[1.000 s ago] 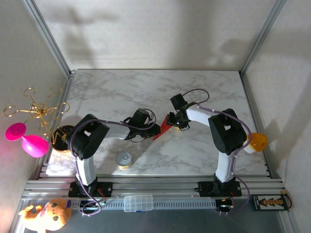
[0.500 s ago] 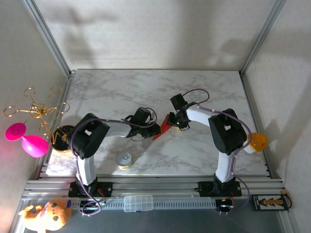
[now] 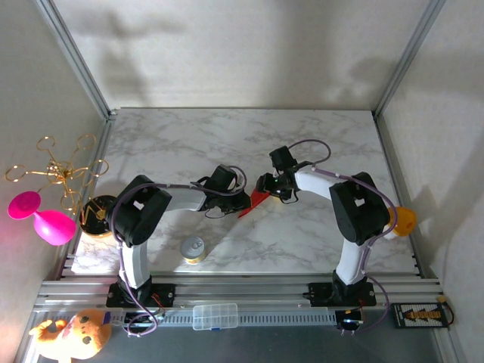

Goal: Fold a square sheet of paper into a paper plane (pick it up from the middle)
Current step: Fold the wing for the fifth time at the center of the table.

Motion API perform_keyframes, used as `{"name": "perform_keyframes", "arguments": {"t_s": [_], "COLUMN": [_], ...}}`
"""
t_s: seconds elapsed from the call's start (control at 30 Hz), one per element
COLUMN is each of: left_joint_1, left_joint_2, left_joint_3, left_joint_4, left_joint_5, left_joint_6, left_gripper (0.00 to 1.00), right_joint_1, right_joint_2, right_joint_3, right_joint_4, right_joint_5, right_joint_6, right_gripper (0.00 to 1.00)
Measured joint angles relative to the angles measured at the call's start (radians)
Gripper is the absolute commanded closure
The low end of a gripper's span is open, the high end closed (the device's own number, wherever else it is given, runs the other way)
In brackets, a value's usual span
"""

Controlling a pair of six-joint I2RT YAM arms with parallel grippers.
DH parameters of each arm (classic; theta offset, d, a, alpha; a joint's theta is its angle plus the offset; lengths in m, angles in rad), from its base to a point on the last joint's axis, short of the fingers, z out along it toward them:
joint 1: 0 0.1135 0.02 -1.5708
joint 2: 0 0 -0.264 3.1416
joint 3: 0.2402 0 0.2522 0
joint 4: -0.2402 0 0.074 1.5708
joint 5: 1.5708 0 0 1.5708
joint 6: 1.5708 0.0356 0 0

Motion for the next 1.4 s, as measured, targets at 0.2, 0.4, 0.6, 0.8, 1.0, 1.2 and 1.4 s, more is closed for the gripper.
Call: {"name": "perform_keyframes", "arguments": {"t_s": [0.2,0.4,0.6,0.8,1.0,1.2,1.4], "left_joint_1": [0.0,0.0,0.0,-0.001,-0.001,-0.002,-0.002], "left_joint_2": [0.0,0.001,0.002,0.003,0.003,0.004,0.005], "left_joint_3": [0.001,0.004,0.006,0.006,0.008,0.008,0.008], "left_joint_4": [-0.001,-0.006,-0.008,-0.008,-0.011,-0.011,-0.01], "left_joint_5": [0.001,0.001,0.001,0.001,0.001,0.001,0.001], "left_joint_6": [0.004,0.007,0.007,0.007,0.007,0.007,0.007], "left_gripper": [0.85,0.85,0.85,0.85,0.85,0.85,0.85], "right_joint_1": [-0.044,-0.024,0.021,0.035,0.041,0.042,0.042], "right_joint_2": [-0.161,-0.21,-0.14,-0.096,-0.094,-0.093,-0.072], "right_joint_3": [-0.095,-0.138,-0.138,-0.144,-0.162,-0.188,-0.193], "right_joint_4": [0.082,0.206,0.256,0.267,0.269,0.268,0.269], "right_joint_5": [-0.017,-0.135,-0.191,-0.213,-0.214,-0.212,-0.209], "right_joint_6": [0.005,0.028,0.052,0.072,0.079,0.079,0.079], "right_gripper": [0.48,0.72,0.86,0.89,0.9,0.9,0.9]}}
